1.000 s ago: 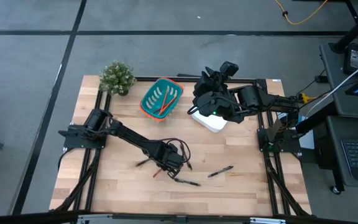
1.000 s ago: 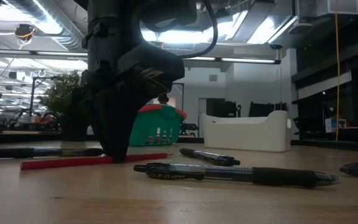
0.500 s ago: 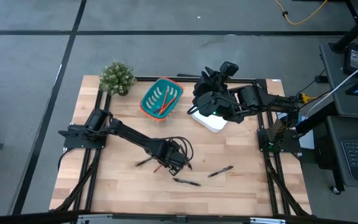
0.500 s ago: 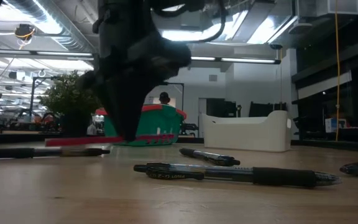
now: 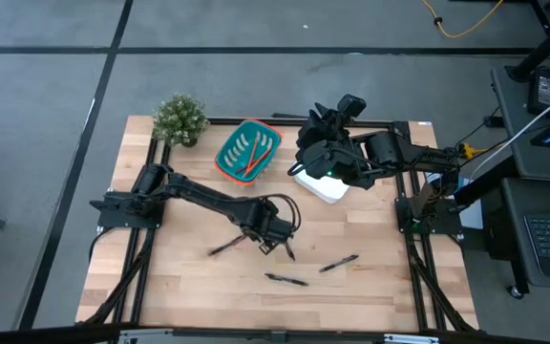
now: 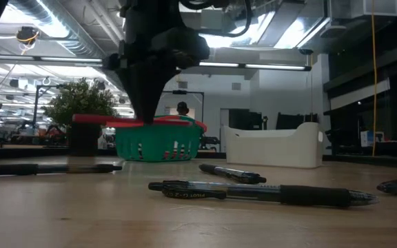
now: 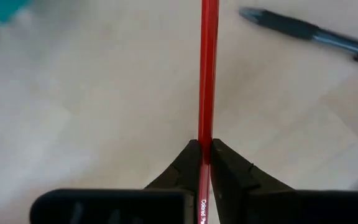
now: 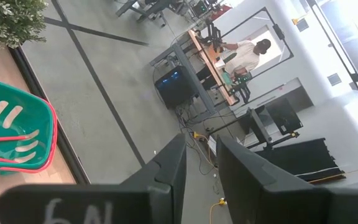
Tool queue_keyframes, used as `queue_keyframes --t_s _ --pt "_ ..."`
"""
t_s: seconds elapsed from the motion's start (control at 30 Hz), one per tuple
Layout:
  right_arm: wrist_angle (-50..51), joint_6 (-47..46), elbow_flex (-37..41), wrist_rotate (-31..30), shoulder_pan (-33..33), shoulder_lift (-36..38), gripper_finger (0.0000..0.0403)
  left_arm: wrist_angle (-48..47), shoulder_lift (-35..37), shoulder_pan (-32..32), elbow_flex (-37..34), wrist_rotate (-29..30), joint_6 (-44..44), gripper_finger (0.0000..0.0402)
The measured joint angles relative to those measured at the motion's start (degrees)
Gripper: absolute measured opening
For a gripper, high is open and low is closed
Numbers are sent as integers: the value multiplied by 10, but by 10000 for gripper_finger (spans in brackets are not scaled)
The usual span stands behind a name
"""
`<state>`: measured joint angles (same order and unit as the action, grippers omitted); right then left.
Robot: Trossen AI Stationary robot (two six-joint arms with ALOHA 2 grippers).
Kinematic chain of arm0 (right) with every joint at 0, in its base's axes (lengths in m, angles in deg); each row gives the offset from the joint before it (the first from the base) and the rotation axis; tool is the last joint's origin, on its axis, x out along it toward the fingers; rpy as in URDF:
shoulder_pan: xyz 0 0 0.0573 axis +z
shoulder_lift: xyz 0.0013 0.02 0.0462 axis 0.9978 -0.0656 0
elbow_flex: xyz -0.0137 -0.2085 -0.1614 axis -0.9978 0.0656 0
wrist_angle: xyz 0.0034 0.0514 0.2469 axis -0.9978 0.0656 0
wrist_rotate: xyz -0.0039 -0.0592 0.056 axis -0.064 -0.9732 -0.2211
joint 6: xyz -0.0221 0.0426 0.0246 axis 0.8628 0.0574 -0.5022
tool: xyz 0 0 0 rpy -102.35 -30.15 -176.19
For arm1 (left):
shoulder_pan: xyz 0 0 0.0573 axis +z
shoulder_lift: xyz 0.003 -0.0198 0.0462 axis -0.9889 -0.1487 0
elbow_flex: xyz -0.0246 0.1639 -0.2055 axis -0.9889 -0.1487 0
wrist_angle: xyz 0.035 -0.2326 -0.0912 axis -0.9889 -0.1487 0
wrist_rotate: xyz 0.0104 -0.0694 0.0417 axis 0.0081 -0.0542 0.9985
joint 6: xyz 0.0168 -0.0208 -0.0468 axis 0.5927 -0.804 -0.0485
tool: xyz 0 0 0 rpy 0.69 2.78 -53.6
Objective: Sort pens & pencils
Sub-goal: Put the red pencil into the blue bin
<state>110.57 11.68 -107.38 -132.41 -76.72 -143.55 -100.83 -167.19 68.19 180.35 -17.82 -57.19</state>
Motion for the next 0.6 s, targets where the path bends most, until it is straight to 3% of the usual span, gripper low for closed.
queue_keyframes --t_s 0.4,0.6 --pt "0 1 0 0 0 0 90 -170 2 70 89 70 57 29" --pt "0 5 0 -2 0 0 90 -211 2 129 130 115 105 24"
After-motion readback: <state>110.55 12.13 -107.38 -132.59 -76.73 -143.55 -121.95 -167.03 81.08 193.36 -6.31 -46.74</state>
